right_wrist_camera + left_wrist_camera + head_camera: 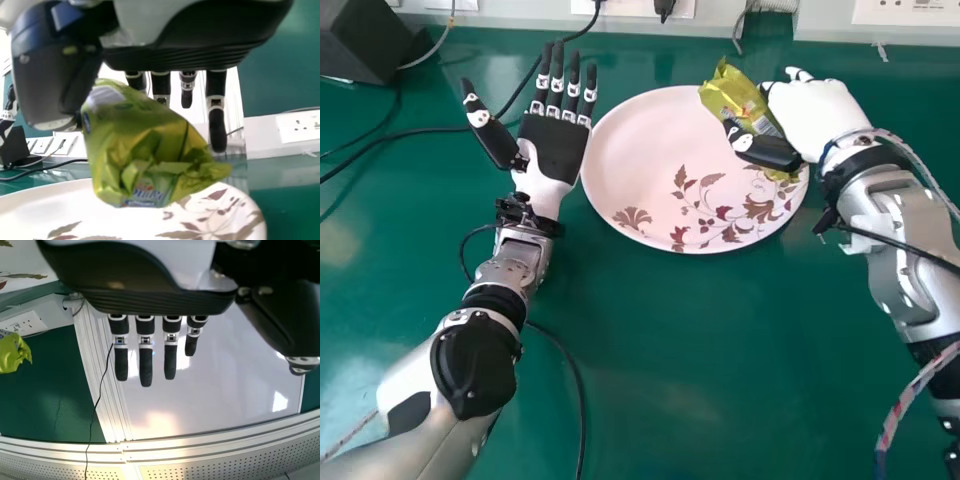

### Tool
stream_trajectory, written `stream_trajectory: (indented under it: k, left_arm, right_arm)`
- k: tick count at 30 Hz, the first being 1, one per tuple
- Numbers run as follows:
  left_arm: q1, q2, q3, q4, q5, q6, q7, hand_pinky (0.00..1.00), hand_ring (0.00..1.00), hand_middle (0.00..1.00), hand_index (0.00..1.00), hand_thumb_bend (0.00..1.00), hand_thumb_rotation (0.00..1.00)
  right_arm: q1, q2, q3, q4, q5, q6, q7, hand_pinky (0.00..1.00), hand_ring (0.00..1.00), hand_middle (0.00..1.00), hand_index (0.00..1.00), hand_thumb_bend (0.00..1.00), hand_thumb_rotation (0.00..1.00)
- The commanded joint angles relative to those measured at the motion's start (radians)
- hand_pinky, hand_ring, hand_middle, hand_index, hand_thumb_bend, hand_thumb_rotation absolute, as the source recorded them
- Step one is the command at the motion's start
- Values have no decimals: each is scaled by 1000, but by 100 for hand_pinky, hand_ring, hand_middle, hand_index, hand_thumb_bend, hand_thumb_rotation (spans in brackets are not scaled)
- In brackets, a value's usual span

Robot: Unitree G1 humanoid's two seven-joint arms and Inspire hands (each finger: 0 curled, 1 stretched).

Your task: Pick up biscuit and place it in the plate

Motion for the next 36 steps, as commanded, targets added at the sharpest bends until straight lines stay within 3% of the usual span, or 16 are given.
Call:
stream_trajectory:
  k: [1, 36]
  left_arm:
    - [26, -10, -7, 11, 7, 2, 0, 69, 73, 83, 100, 96, 46]
    - [25, -8, -4, 10, 5, 20, -43, 70, 73, 83, 100, 96, 46]
  right_arm:
    - [-24, 8, 10, 10, 4, -6, -16, 30, 45, 47, 47, 50, 0]
    - [-102, 77, 122, 222, -6, 12, -22, 32, 45, 48, 47, 51, 0]
